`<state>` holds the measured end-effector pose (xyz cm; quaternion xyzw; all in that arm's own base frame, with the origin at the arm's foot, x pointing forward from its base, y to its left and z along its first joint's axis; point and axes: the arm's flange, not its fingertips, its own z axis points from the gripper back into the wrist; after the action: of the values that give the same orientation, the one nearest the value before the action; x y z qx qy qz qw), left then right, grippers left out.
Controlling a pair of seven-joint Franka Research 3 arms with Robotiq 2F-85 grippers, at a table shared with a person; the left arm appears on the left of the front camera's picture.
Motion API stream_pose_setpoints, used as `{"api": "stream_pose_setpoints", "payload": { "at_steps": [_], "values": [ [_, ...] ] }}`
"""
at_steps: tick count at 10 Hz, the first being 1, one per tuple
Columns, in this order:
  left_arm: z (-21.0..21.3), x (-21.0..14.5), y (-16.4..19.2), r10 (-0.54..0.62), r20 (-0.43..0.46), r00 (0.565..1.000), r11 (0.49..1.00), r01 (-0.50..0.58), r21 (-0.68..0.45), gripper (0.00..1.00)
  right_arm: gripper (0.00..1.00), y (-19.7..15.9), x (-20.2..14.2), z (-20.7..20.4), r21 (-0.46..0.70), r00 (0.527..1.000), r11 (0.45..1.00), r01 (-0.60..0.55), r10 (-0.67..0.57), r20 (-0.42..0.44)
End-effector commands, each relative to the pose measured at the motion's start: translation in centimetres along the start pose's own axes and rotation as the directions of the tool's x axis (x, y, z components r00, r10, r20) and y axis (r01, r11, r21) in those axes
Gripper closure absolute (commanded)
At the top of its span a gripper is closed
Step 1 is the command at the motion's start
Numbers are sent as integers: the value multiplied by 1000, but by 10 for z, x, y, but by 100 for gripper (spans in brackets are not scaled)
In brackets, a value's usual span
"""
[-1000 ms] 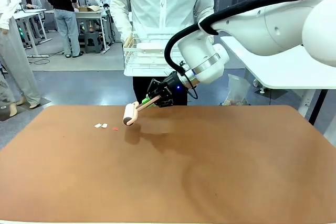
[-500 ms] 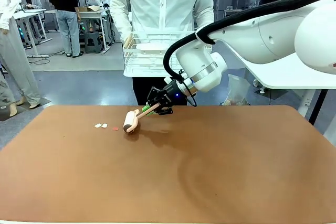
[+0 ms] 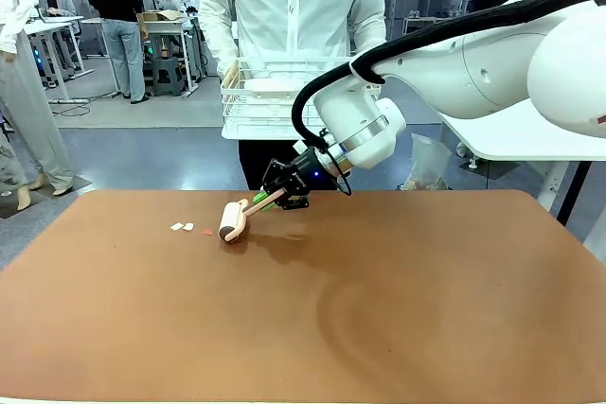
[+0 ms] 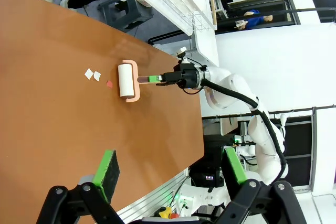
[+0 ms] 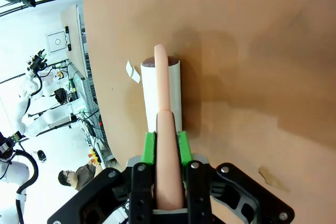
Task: Clean the table.
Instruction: Clean the table with the Lint Roller when the human lifts the Dish drying rack.
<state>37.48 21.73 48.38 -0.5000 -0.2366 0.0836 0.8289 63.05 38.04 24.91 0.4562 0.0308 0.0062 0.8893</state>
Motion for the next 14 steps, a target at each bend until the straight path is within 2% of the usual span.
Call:
{"api": "stream_pose_setpoints", "payload": {
  "at_steps": [1,3,6,11,14],
  "values": [
    [3,-1,0,-6,2,1000,1000,6,-17,0,79,1,-7,-17,-46,1000,999,-5,4,-22],
    [3,-1,0,-6,2,1000,1000,6,-17,0,79,19,-9,-36,-64,998,997,-38,34,-56],
    [3,-1,0,-6,2,1000,1000,6,-17,0,79,45,-6,-76,-97,997,995,-27,20,-71],
    [3,-1,0,-6,2,1000,1000,6,-17,0,79,95,-12,-145,-35,987,999,15,-20,-159],
    [3,-1,0,-6,2,1000,1000,6,-17,0,79,110,-13,-142,19,992,999,28,-25,-125]
  ]
}}
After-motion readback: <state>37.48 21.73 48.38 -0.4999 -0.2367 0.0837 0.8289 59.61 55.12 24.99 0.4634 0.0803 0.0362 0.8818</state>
